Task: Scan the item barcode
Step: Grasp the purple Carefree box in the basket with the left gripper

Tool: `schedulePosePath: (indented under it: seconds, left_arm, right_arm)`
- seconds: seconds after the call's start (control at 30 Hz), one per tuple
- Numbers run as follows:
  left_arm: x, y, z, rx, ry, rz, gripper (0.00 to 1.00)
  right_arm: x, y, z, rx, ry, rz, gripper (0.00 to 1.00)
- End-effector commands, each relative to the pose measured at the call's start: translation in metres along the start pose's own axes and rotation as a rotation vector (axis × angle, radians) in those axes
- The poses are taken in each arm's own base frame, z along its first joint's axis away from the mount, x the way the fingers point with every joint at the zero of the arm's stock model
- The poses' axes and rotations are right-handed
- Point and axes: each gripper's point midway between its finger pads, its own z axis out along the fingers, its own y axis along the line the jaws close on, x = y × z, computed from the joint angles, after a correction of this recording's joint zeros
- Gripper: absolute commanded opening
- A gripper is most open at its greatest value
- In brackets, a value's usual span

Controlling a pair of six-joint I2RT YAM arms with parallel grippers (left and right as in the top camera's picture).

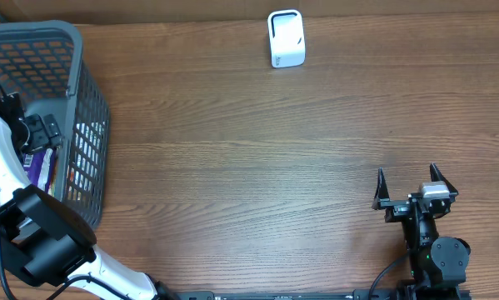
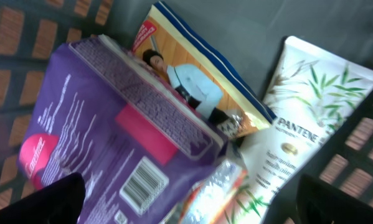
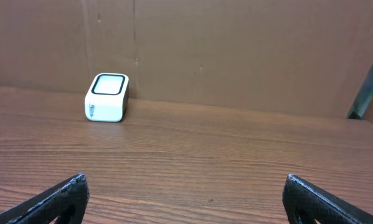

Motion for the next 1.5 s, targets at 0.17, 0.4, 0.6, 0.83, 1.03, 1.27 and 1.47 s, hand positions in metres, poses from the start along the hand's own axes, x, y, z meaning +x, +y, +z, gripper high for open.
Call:
schedulePosePath:
  seconds: [0.17, 0.4, 0.6, 0.83, 1.03, 1.27, 1.47]
  left_arm:
    - [0.030, 0.007, 0.048, -0.056, 0.125, 0.100, 1.00]
    - [0.035, 0.014, 0.064, -0.106, 0.171, 0.109, 0.77]
    - [0.033, 0.015, 0.064, -0.108, 0.162, 0.107, 0.24]
    - [0.033, 0.014, 0.060, -0.107, 0.166, 0.098, 0.04]
    - [0.000, 0.023, 0.019, -0.126, 0.065, -0.141, 0.04]
    - [-0.069, -0.006, -0.101, 0.165, -0.239, -0.242, 0.04]
    - [-0.097, -0.055, -0.216, 0.527, -0.516, -0.140, 0.04]
  right_arm:
    - [0.002, 0.000, 0.000, 0.001, -0.005, -0.004, 1.00]
    - [0.002, 0.000, 0.000, 0.001, -0.005, -0.004, 1.00]
    - [0.002, 0.000, 0.000, 0.001, -0.005, -0.004, 1.00]
    - [0.002, 0.000, 0.000, 0.001, -0.005, -0.004, 1.00]
    - [0.002, 0.000, 0.000, 0.001, -0.005, -0.004, 1.00]
    - [0.002, 0.000, 0.000, 0.001, -0.005, -0.004, 1.00]
    - [0.002, 0.000, 0.000, 0.001, -0.005, -0.004, 1.00]
